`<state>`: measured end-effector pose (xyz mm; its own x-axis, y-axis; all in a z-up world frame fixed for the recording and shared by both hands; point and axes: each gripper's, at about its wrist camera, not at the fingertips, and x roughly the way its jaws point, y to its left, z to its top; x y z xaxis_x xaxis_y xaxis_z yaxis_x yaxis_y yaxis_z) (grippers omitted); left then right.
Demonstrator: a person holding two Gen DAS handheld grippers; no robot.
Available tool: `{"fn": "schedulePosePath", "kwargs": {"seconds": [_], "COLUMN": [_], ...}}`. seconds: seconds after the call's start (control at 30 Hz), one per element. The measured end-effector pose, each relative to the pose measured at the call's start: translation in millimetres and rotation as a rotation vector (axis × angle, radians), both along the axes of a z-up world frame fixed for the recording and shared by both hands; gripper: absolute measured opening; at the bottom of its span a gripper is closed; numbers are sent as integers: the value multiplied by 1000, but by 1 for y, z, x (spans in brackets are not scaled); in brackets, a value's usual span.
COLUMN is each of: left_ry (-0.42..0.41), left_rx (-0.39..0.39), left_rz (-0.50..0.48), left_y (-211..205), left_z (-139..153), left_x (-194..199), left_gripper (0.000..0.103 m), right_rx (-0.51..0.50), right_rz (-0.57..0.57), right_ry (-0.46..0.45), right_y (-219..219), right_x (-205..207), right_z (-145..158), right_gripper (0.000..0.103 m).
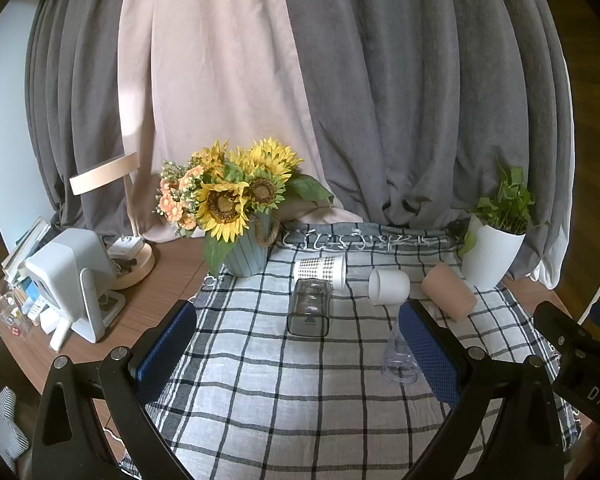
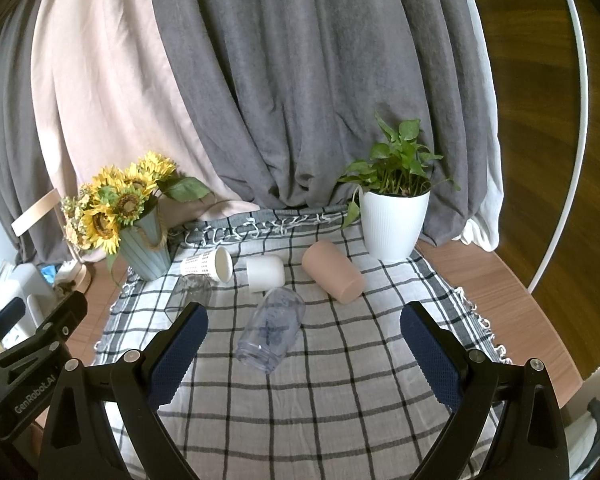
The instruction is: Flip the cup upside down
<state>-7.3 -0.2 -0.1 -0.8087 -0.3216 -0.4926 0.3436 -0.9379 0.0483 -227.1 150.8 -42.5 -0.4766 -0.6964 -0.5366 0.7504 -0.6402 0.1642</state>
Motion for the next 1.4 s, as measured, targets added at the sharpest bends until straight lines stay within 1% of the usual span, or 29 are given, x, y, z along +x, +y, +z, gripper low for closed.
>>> {"fn": "schedulePosePath", "kwargs": {"seconds": [0.07, 0.1, 0.27, 0.47, 0.67, 1.4], "left_ry": [0, -1, 1, -1, -2, -17], "left_rx": [1, -5, -12, -17, -19, -18], "left_rz": [2, 54, 64, 129, 162, 189], "left_y": [0, 0, 0, 1, 0, -4], "left_z": [0, 0, 2, 1, 2, -1], "left_x": [0, 0, 0, 0, 0, -9], "left_gripper": [103, 103, 103, 103, 103, 103], "right_rx": [-1, -1, -1, 1, 2, 9], "right_rz": [0, 0, 1, 3, 5, 3], "right_ry": [0, 1, 3, 3, 3, 3], "right_y": [0, 0, -1, -2, -2, -5], "right_x": [0, 0, 1, 1, 2, 1], "right_z": [0, 0, 2, 3, 1, -1], "right_gripper": [97, 97, 97, 97, 97, 97]}}
